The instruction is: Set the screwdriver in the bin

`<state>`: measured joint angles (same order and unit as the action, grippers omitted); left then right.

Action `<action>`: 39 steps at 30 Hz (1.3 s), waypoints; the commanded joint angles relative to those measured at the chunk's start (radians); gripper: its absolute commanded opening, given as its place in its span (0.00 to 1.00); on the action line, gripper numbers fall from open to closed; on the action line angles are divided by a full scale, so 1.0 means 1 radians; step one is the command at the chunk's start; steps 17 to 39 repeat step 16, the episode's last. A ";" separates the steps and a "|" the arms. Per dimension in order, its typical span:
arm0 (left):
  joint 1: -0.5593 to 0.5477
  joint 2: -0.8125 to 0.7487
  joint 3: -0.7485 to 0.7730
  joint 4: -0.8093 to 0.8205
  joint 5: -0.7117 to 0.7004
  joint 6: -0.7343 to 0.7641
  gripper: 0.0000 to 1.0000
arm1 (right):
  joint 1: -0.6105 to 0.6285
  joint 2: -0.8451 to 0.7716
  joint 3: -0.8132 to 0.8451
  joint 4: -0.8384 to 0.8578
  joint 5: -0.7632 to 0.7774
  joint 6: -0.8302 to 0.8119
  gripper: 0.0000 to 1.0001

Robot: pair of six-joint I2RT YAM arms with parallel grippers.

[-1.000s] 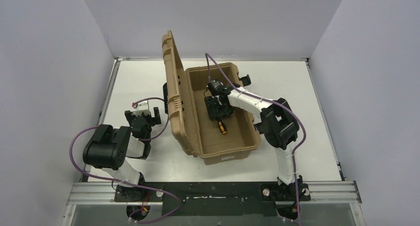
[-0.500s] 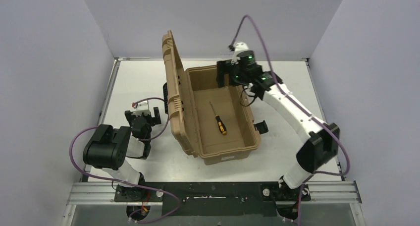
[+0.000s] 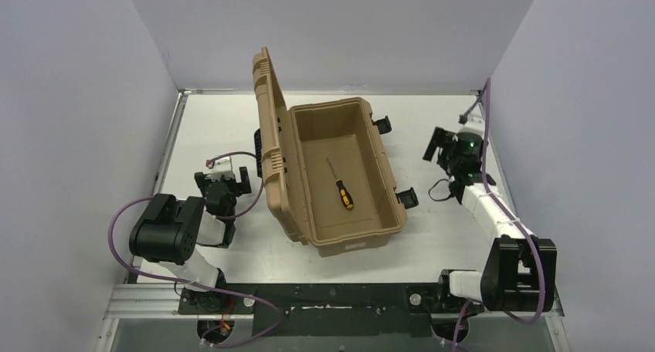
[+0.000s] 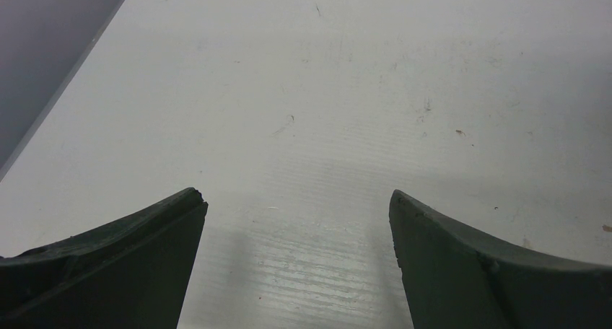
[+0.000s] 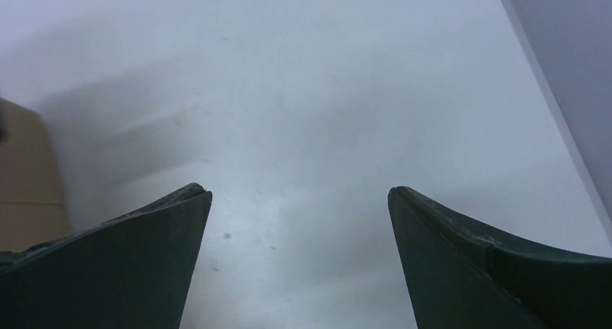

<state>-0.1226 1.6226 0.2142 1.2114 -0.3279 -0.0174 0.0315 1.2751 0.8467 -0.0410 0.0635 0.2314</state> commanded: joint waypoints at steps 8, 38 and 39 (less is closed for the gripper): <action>0.007 -0.011 0.029 0.022 0.018 -0.012 0.97 | -0.157 -0.050 -0.559 0.708 -0.068 0.029 1.00; 0.010 -0.012 0.028 0.021 0.021 -0.011 0.97 | -0.158 -0.044 -0.609 0.795 -0.067 0.034 1.00; 0.010 -0.012 0.028 0.021 0.021 -0.011 0.97 | -0.158 -0.044 -0.609 0.795 -0.067 0.034 1.00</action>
